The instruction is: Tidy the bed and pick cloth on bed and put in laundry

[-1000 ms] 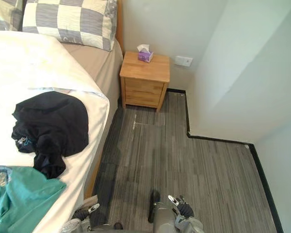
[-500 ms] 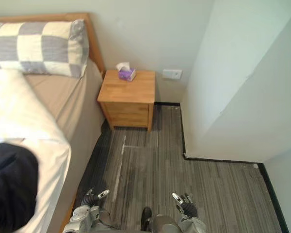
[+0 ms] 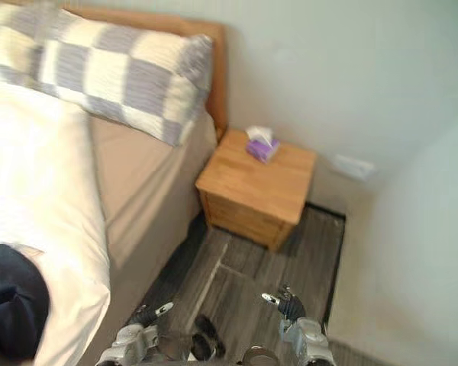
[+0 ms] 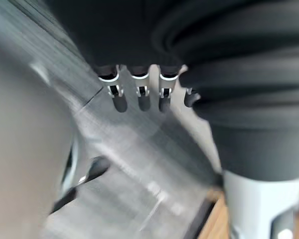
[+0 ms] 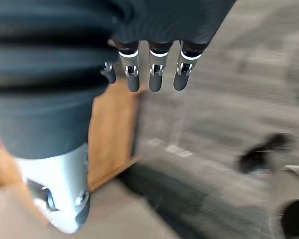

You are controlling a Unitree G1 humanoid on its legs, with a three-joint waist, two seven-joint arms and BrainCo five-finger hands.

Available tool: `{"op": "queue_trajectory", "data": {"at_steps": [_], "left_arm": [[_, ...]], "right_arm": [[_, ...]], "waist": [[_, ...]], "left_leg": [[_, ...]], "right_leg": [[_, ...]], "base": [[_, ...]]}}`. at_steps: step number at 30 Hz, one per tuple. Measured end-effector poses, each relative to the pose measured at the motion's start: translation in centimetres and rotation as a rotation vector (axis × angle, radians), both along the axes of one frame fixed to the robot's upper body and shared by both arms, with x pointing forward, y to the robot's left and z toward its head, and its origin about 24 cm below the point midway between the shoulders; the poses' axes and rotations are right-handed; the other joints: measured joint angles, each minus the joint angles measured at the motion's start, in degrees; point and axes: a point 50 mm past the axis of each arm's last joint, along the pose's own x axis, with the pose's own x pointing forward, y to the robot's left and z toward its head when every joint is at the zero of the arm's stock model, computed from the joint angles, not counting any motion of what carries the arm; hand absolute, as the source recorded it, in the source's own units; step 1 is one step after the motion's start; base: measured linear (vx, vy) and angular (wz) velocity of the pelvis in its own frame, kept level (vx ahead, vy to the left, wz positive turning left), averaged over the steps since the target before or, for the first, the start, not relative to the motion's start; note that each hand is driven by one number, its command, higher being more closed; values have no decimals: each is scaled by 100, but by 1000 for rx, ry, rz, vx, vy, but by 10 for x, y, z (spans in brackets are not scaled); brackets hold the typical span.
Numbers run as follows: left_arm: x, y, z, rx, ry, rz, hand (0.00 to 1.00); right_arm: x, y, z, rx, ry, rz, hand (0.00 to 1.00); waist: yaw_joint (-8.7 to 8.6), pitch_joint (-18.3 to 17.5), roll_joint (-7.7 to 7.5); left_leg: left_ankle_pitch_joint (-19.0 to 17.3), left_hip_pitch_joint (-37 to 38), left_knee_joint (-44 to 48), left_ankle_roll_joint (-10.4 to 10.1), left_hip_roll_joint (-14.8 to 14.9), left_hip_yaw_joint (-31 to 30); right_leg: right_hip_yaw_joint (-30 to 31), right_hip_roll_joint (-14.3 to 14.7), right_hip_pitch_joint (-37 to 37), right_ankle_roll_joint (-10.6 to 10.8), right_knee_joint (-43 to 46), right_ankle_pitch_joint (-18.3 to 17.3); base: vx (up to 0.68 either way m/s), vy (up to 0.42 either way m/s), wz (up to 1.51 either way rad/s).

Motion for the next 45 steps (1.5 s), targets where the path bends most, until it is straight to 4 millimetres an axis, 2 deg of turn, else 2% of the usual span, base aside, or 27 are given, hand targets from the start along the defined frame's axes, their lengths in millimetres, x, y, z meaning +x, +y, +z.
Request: {"op": "queue_trajectory", "data": {"at_steps": [2,4,5,6,7,9,10,12,19,21,22,23,24,25,26,27,28,29,30,35,37,38,39,42,43,44,45], "left_arm": [[-4,8,0,16,0,12,0],[-8,26,1,67,-6,17,0],[-8,38,3,98,-3,20,0],[-15,31,-1,69,10,49,0],[-16,29,-2,64,9,50,0],[-14,19,-2,25,-18,95,0],[-18,15,-3,8,-13,128,0],[-22,14,-4,8,-4,141,0],[-13,24,3,25,-75,161,0],[-14,24,4,30,-87,171,0],[-16,24,3,27,-84,183,0],[-22,20,1,16,-71,190,0],[-23,21,1,20,-72,181,0],[-23,21,1,18,-74,178,0],[-15,32,5,39,-102,191,0],[-11,43,8,62,-118,207,0],[-12,38,7,49,-117,214,0],[-25,31,2,29,-89,243,0],[-29,24,-2,16,-61,231,0],[-19,29,2,53,-98,137,0],[-10,22,2,52,-91,45,0],[-8,17,2,43,-90,-8,0],[-4,16,3,41,-100,-22,0],[-4,18,3,54,-92,-73,0],[-5,16,3,46,-89,-80,0],[-7,15,2,43,-83,-80,0],[-6,17,2,46,-84,-81,0]], "right_arm": [[5,6,1,-2,-8,25,0],[2,21,-3,25,10,35,0],[-3,30,-8,43,44,42,0],[-12,26,-12,34,79,30,0],[-13,24,-12,28,82,24,0],[-12,17,-11,3,88,30,0],[-8,17,-10,-5,84,46,0],[-7,19,-9,-3,80,59,0],[9,39,-3,82,20,21,0],[-6,44,-9,120,52,-40,0],[-9,43,-10,122,54,-50,0],[-11,44,-10,136,52,-69,0],[-15,42,-11,135,62,-72,0],[-15,40,-11,129,62,-72,0],[-21,43,-14,142,80,-93,0],[-21,46,-15,154,83,-103,0],[-24,41,-16,141,93,-110,0],[-34,27,-18,107,109,-124,0],[-33,18,-17,88,114,-145,0],[-27,30,-18,118,107,-165,0],[-31,26,-20,120,123,-214,0],[-36,24,-21,132,130,-263,0],[-36,22,-21,132,124,-275,0],[-37,22,-21,157,107,-320,0],[-36,20,-20,171,94,-354,0],[-35,21,-20,188,88,-379,0],[-34,20,-19,191,85,-384,0]], "waist": [[30,-17,85],[-8,-3,-295],[23,18,-640],[97,-85,-484],[85,-126,-482],[185,-67,-277],[144,-99,-148],[114,-119,-112],[135,-62,-268],[139,-46,-248],[152,-69,-200],[196,-100,-152],[159,-138,-188],[122,-142,-194],[-111,-170,-621],[18,-90,-670],[44,-110,-533],[-16,-267,-115],[-41,-288,-183],[-13,-403,-465],[-16,-326,-427],[-64,-264,-430],[-78,-234,-416],[-199,-255,-502],[-201,-258,-510],[-206,-307,-600],[-230,-318,-646]], "left_leg": [[121,123,-181,-326,160,-710],[179,91,-361,-594,-101,-1363],[158,31,-368,-723,-299,-1867],[347,-32,-594,-887,-164,-2264],[467,-84,-706,-983,-168,-2455],[675,-151,-904,-1114,-71,-2872],[708,-211,-897,-1168,15,-2942],[700,-231,-845,-1187,54,-3010],[976,-847,-358,-1154,15,-1936],[241,-930,558,-799,504,-410],[117,-923,618,-746,578,-264],[97,-855,582,-607,397,-341],[266,-760,109,-660,109,-426],[315,-718,-120,-803,6,-484],[-309,-752,66,-1885,-93,-92],[-556,-1181,1590,-785,349,-341],[-490,-1149,1724,-936,677,-562],[-74,-906,941,-1599,1367,-881],[85,-741,669,-1467,1017,-725],[45,-659,290,-1299,473,-680],[44,-485,54,-1291,313,-816],[54,-192,-238,-1275,145,-1008],[85,-98,-316,-1232,124,-1077],[177,95,-618,-1101,173,-1403],[248,150,-787,-1078,210,-1449],[363,182,-976,-1109,104,-1407],[416,194,-1026,-1140,46,-1402]], "right_leg": [[444,-20,-379,235,-854,167],[1225,-279,-486,534,-2259,1001],[1652,-339,-506,317,-2520,1291],[1804,-114,-420,540,-2535,1061],[2091,7,-333,615,-2650,866],[1907,215,-276,300,-2754,933],[1776,265,-235,250,-2782,966],[1692,316,-159,247,-2803,968],[882,116,67,-40,-3055,1143],[486,67,513,-206,-3093,1117],[420,86,558,-185,-3051,1047],[467,-6,497,-103,-2896,878],[563,-82,439,-39,-2880,817],[643,-52,451,-34,-2917,814],[833,-240,425,-116,-3206,876],[772,-420,416,-59,-3139,926],[802,-318,437,-81,-3114,936],[762,-64,451,129,-3086,846],[782,-369,437,226,-2902,831],[615,-842,530,540,-3066,948],[601,-1000,227,603,-2131,997],[689,-1183,-138,471,-1003,1255],[746,-1192,-292,455,-736,1244],[1137,-494,-514,436,-1041,799],[1255,-109,-549,374,-1777,797],[1419,95,-551,215,-2720,1112],[1461,106,-570,-153,-2823,1284]], "base": [[317,-304,195],[248,-397,219],[182,-487,183],[162,-478,180],[169,-387,148],[152,-282,101],[132,-189,56],[107,-96,45],[25,24,69],[-23,161,85],[4,141,45],[-26,172,38],[-21,148,46],[-91,186,88],[-120,131,84],[-112,138,65],[-31,113,14],[35,275,26],[36,312,35],[38,144,23],[36,147,56],[46,145,53],[53,151,83],[78,28,70],[169,-103,44],[143,-93,40],[265,-86,-2]]}}
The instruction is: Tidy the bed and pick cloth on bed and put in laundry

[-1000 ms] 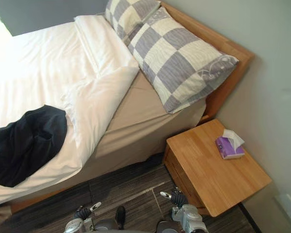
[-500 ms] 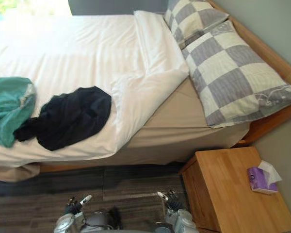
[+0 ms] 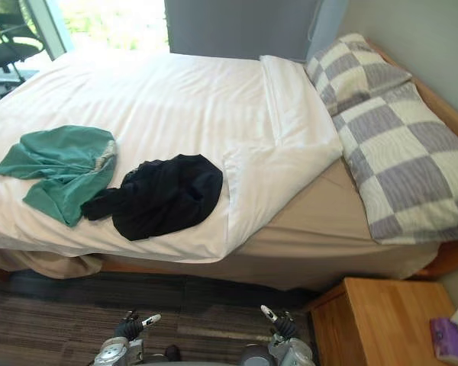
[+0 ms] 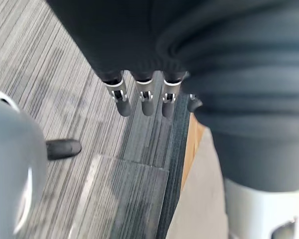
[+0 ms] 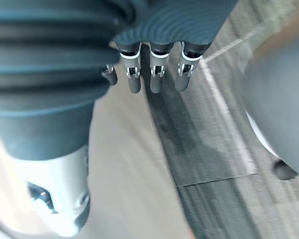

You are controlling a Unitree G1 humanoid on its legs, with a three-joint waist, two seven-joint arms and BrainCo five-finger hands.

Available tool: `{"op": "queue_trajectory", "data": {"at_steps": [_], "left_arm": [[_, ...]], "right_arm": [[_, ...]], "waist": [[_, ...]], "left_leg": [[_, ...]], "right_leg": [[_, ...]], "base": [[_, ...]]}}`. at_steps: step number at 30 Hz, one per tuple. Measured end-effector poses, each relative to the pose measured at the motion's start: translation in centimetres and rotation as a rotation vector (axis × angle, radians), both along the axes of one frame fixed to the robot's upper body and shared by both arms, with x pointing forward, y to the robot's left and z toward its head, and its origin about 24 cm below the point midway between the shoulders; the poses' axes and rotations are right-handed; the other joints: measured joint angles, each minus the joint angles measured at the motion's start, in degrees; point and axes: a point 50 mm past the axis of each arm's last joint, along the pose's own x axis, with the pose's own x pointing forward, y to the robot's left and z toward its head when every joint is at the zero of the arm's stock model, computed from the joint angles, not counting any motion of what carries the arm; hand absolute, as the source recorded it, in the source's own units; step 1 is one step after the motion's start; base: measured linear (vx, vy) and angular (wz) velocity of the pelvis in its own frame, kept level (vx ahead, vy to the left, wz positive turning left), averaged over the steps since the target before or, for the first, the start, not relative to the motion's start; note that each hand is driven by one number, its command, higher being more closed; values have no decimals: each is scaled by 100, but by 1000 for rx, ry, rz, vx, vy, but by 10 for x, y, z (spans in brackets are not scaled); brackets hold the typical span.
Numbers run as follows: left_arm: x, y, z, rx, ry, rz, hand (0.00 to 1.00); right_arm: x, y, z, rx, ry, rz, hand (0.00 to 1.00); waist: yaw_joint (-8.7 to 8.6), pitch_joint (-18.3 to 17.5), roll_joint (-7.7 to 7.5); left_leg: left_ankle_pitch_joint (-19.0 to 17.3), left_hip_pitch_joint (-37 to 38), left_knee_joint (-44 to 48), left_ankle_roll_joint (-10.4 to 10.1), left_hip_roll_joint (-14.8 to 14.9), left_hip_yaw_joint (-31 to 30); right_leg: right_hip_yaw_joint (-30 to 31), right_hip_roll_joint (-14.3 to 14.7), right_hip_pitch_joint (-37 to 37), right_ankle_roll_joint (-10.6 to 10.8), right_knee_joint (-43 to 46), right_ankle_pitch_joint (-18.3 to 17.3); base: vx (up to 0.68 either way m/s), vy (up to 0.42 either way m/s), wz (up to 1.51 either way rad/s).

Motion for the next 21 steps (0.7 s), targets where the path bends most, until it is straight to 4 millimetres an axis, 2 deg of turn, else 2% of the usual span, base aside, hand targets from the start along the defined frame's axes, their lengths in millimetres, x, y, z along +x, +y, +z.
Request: {"op": "queue_trajectory", "data": {"at_steps": [1,2,4,5,8,10,12,13,15,16,18,19,21], "left_arm": [[-1,-8,-2,-18,8,-3,0],[-1,-10,-2,-21,11,-1,0],[-1,-10,-2,-17,13,3,0],[-3,-10,-4,-16,25,3,0],[1,-10,-2,-19,4,-1,0],[1,-10,-2,-20,1,-3,0],[3,-10,-1,-30,-6,-9,0],[2,-10,-1,-30,-5,-9,0],[1,-7,0,-30,-16,5,0],[1,-7,0,-29,-20,6,0],[-1,-4,0,-23,-18,11,0],[-2,-3,1,-23,-18,13,0],[0,1,3,-21,-41,28,0]], "right_arm": [[5,-7,2,-9,-11,-18,0],[10,-7,4,-11,-25,-19,0],[18,-3,6,-1,-46,-27,0],[21,2,7,12,-54,-48,0],[20,2,7,9,-61,-133,0],[23,-5,11,-12,-86,-197,0],[27,-29,24,-101,-145,-338,0],[28,-35,27,-121,-152,-363,0],[37,-68,50,-263,-206,-468,0],[39,-75,55,-295,-221,-476,0],[51,-108,91,-476,-315,-499,0],[53,-113,99,-512,-336,-494,0],[70,-133,139,-692,-450,-417,0]], "waist": [[13,-22,199],[29,8,316],[40,41,369],[36,47,367],[56,31,307],[42,26,270],[17,22,264],[9,22,264],[-45,22,264],[-60,22,264],[-113,20,269],[-115,20,269],[-117,-4,266]], "left_leg": [[312,198,-389,-102,60,149],[365,255,-501,-63,95,290],[393,265,-495,-76,139,457],[359,358,-495,-124,204,602],[262,549,-496,-262,294,854],[240,589,-496,-293,293,968],[223,581,-496,-318,292,1086],[220,582,-497,-322,291,1097],[217,582,-499,-327,292,1230],[217,578,-500,-327,293,1235],[217,569,-527,-327,303,1239],[216,561,-528,-327,304,1239],[215,378,-530,-321,304,1237]], "right_leg": [[98,117,27,51,-242,65],[179,179,55,44,-352,158],[311,250,92,32,-539,294],[416,329,201,114,-691,391],[546,422,386,114,-896,496],[616,428,410,114,-952,500],[688,433,410,93,-1051,535],[714,435,410,93,-1062,536],[777,443,404,56,-1120,561],[782,444,400,55,-1125,562],[789,453,388,54,-1131,561],[790,455,379,54,-1133,561],[778,456,217,16,-1175,586]], "base": [[273,-27,-40],[273,-27,-58],[160,-16,-57],[178,-27,-47],[173,-18,-40],[89,-4,-29],[45,-2,-18],[20,6,-17],[-2,2,-16],[-30,-7,-8],[-56,-10,-4],[-82,-10,-3],[-99,-14,1]]}}
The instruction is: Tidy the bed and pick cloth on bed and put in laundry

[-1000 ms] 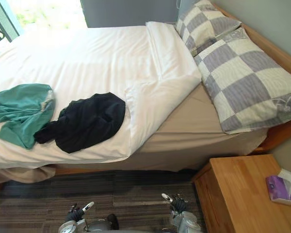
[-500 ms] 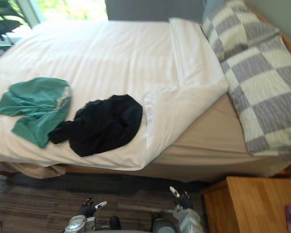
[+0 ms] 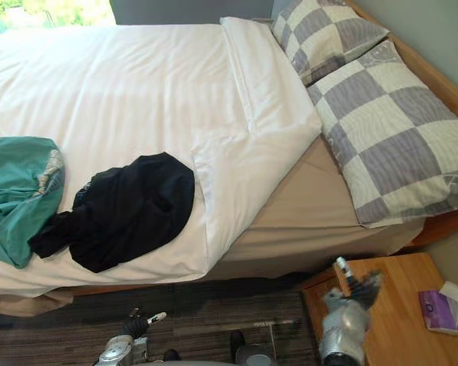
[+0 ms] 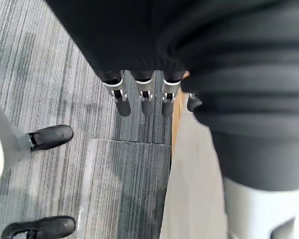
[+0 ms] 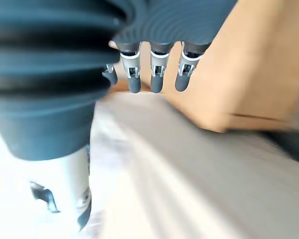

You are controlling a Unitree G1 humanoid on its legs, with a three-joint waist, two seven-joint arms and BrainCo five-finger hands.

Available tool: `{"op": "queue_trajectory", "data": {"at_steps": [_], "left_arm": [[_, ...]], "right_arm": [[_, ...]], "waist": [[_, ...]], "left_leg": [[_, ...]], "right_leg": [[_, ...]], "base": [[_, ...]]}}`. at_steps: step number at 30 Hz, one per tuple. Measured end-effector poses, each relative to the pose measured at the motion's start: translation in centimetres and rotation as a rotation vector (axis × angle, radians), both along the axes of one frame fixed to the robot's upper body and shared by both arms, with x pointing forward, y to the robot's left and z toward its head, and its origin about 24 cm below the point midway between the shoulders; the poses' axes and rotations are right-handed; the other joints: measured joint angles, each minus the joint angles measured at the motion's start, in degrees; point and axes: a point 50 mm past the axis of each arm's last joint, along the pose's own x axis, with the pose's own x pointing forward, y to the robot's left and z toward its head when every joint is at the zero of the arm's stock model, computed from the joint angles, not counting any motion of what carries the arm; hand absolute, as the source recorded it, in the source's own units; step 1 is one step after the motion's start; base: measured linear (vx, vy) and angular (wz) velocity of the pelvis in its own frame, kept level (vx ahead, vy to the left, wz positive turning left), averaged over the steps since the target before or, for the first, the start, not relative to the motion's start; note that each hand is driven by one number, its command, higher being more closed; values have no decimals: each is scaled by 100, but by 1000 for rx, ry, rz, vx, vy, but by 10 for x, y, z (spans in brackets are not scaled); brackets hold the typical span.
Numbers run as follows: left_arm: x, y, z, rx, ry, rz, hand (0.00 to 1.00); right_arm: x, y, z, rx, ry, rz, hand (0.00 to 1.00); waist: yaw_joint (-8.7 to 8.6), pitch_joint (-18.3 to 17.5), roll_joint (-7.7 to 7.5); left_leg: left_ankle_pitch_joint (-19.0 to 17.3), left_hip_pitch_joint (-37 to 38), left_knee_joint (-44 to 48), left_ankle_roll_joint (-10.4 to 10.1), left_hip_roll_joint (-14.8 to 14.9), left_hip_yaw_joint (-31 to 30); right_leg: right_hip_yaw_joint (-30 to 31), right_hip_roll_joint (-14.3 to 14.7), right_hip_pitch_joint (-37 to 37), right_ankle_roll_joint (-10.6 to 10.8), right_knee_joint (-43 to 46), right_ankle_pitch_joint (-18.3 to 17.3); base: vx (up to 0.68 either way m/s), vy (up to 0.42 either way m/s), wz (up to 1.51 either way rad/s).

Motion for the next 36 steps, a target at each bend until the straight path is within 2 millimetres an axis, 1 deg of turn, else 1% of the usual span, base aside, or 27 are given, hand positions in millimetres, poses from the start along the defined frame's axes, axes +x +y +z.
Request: {"op": "queue_trajectory", "data": {"at_steps": [1,2,3,5,6,7,8,9,11,12,13,15,16,17,18,19,21,22,23,24,25,27,28,30,33,34,36], "left_arm": [[0,1,0,2,1,0,0],[-4,3,-1,4,11,7,0],[-5,3,-1,2,14,11,0],[-13,4,-3,5,32,20,0],[-14,5,-3,7,34,21,0],[-14,5,-3,29,39,20,0],[-13,7,-3,52,40,18,0],[-13,8,-3,61,41,23,0],[-15,14,-2,84,50,57,0],[-14,18,-1,95,50,72,0],[-13,21,0,102,48,82,0],[-7,36,4,132,27,116,0],[-5,37,5,133,19,125,0],[2,41,10,139,-12,148,0],[5,42,11,141,-26,159,0],[7,43,12,143,-32,161,0],[22,42,18,143,-77,160,0],[24,42,19,142,-85,158,0],[34,41,23,142,-114,153,0],[43,41,28,142,-148,148,0],[48,40,30,141,-163,148,0],[70,41,44,136,-253,154,0],[73,42,46,137,-263,154,0],[85,46,54,152,-297,151,0],[89,48,58,160,-320,152,0],[97,47,63,162,-348,150,0],[102,46,67,160,-364,147,0]], "right_arm": [[4,-2,7,-38,-3,17,0],[15,-4,22,-122,-3,54,0],[19,-5,27,-150,-2,69,0],[45,-1,56,-284,-18,172,0],[51,1,61,-307,-25,192,0],[66,4,78,-382,-33,249,0],[77,5,93,-450,-40,293,0],[85,7,103,-485,-52,322,0],[103,17,127,-575,-84,399,0],[110,23,136,-607,-100,429,0],[114,27,141,-624,-108,450,0],[134,49,170,-721,-162,537,0],[136,52,175,-736,-171,547,0],[144,61,193,-780,-204,572,0],[149,68,202,-810,-214,585,0],[151,71,207,-825,-220,594,0],[159,86,233,-906,-247,627,0],[160,88,236,-916,-249,626,0],[162,93,245,-948,-245,621,0],[164,98,254,-986,-242,619,0],[164,98,257,-1007,-240,618,0],[165,98,278,-1070,-233,601,0],[165,99,281,-1076,-235,596,0],[167,105,297,-1118,-239,592,0],[169,108,303,-1159,-220,586,0],[169,105,312,-1196,-203,576,0],[171,105,317,-1202,-198,568,0]], "waist": [[-3,2,-2],[-6,1,-1],[-5,0,0],[29,-11,14],[34,-12,16],[34,-15,23],[38,-14,23],[61,-13,21],[153,-11,19],[189,1,-1],[201,8,-11],[291,96,-67],[304,128,-73],[345,253,-74],[358,285,-66],[367,294,-62],[370,505,4],[368,533,7],[374,592,9],[367,739,29],[368,794,36],[369,1036,49],[378,1076,48],[385,1288,36],[378,1320,37],[417,1368,14],[416,1484,49]], "left_leg": [[7,-29,-1,10,0,-4],[36,-69,-1,49,0,-19],[43,-73,-2,60,-1,-26],[81,-135,-3,111,-13,-52],[90,-162,-3,124,-16,-65],[120,-278,-3,161,-38,-156],[172,-380,-3,187,-62,-219],[189,-422,-2,198,-80,-272],[212,-477,-2,231,-111,-336],[229,-514,-2,254,-122,-345],[236,-540,-1,263,-127,-346],[305,-701,-1,314,-153,-404],[311,-720,-2,321,-158,-429],[334,-780,-2,353,-178,-500],[349,-844,-1,368,-177,-520],[359,-883,-1,374,-174,-521],[427,-1041,1,425,-148,-635],[436,-1083,2,435,-141,-653],[462,-1216,7,452,-120,-676],[489,-1291,22,462,-102,-714],[497,-1320,23,464,-99,-737],[594,-1579,22,482,-107,-825],[611,-1618,21,482,-108,-830],[702,-1735,20,461,-108,-861],[787,-1907,7,440,-111,-891],[875,-2053,2,409,-134,-892],[928,-2061,-1,371,-105,-899]], "right_leg": [[-6,0,-22,-19,-14,15],[-18,1,-35,-26,-60,65],[-25,0,-34,-27,-62,68],[-68,-11,-88,-16,-64,92],[-75,-16,-110,3,-67,95],[-139,-42,-179,37,-87,125],[-221,-76,-220,53,-111,151],[-244,-98,-223,51,-143,182],[-320,-134,-245,53,-159,225],[-335,-144,-274,59,-159,255],[-335,-148,-301,56,-159,265],[-356,-179,-416,69,-204,374],[-356,-187,-415,78,-227,401],[-367,-206,-424,100,-254,456],[-368,-205,-482,89,-255,525],[-368,-203,-528,105,-255,562],[-366,-174,-652,130,-299,841],[-364,-169,-689,119,-302,886],[-365,-147,-812,123,-311,1011],[-366,-131,-861,116,-341,1138],[-367,-128,-887,113,-342,1173],[-375,-138,-1100,86,-345,1286],[-376,-140,-1129,77,-347,1293],[-425,-147,-1210,67,-379,1298],[-507,-155,-1299,-2,-485,1248],[-562,-181,-1416,-105,-511,1071],[-594,-157,-1419,-107,-530,1063]], "base": [[-131,-23,4],[-90,-15,4],[-105,-18,7],[-87,-13,5],[-98,-12,12],[-71,-6,30],[-79,-5,38],[-39,10,34],[-15,17,16],[-3,13,7],[-14,15,6],[-12,15,8],[-5,27,19],[-12,28,19],[-16,33,16],[0,0,0],[-45,42,6],[-66,52,10],[-58,55,8],[-58,56,9],[-76,67,15],[-69,52,18],[-36,28,12],[-24,9,8],[4,-46,10],[15,-65,5],[-20,-83,3]]}}
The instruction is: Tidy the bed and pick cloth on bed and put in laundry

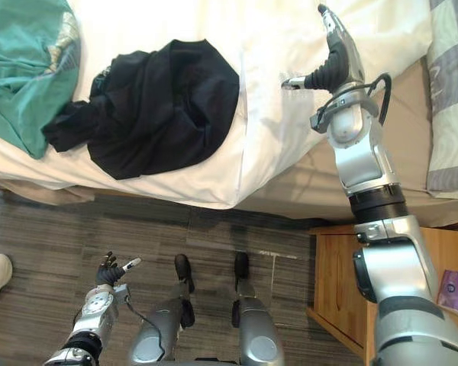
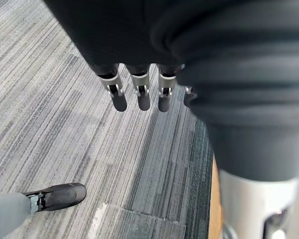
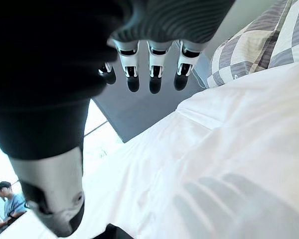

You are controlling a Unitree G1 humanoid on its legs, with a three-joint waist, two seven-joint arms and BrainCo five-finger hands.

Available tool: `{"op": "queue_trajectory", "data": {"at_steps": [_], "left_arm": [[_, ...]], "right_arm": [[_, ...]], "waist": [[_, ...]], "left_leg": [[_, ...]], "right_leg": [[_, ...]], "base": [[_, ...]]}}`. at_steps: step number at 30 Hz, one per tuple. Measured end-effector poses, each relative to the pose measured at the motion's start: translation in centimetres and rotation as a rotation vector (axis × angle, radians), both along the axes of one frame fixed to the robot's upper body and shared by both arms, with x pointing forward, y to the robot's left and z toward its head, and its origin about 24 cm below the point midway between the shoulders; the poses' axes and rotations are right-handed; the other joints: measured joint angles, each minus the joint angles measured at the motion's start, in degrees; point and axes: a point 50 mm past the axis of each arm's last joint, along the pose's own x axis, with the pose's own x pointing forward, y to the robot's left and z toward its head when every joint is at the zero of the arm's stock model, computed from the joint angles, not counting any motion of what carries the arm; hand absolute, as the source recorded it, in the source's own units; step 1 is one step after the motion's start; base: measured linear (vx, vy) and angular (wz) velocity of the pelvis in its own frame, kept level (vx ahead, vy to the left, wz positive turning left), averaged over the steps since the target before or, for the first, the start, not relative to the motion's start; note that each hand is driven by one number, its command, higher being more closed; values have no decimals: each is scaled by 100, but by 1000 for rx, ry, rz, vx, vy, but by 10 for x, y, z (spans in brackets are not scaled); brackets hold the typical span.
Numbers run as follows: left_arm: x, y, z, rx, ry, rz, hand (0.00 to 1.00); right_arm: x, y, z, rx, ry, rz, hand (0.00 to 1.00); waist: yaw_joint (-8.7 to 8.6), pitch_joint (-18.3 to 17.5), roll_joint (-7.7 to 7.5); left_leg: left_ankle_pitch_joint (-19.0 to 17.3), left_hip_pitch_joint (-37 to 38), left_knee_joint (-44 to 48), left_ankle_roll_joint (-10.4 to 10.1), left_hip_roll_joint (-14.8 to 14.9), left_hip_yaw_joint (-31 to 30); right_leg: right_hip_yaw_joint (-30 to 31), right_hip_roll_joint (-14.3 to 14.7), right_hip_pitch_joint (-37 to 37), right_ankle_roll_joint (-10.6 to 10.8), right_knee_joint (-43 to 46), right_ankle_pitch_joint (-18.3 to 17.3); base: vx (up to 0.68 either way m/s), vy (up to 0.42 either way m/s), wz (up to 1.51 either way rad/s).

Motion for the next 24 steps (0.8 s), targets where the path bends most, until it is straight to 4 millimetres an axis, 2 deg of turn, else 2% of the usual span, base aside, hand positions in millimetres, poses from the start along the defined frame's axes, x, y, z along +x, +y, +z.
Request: {"op": "queue_trajectory", "data": {"at_steps": [1,7,12,14,18,21,24], "left_arm": [[7,-3,5,5,-24,-18,0],[23,-13,14,-2,-61,-52,0],[41,-18,28,10,-110,-79,0],[43,-19,31,10,-120,-82,0],[45,-27,30,-13,-122,-104,0],[47,-29,33,-24,-139,-105,0],[52,-41,35,-54,-152,-171,0]], "right_arm": [[3,-3,4,-11,9,-21,0],[9,-22,2,-27,63,-108,0],[9,-24,29,-19,32,-143,0],[11,-22,32,-30,34,-151,0],[12,-19,34,-22,34,-159,0],[11,-19,37,-17,19,-162,0],[8,-16,52,-8,-27,-158,0]], "waist": [[-3,114,18],[11,137,29],[55,244,78],[81,252,89],[96,347,259],[103,381,324],[115,448,451]], "left_leg": [[85,-65,-3,-13,61,-34],[194,-337,-2,-29,125,-94],[215,-580,1,-12,106,-223],[227,-678,18,-16,103,-229],[240,-813,27,-21,61,-248],[258,-915,26,-1,59,-259],[301,-1049,24,-3,60,-278]], "right_leg": [[-40,52,-61,24,0,-47],[-205,92,-292,39,-18,-15],[-331,80,-422,1,-132,112],[-342,78,-515,-7,-132,123],[-378,34,-637,1,-132,147],[-384,33,-746,-3,-129,162],[-394,33,-878,-21,-127,185]], "base": [[-68,-116,1],[-28,-59,5],[10,-21,9],[4,-10,5],[0,1,1],[0,0,0],[-35,-6,2]]}}
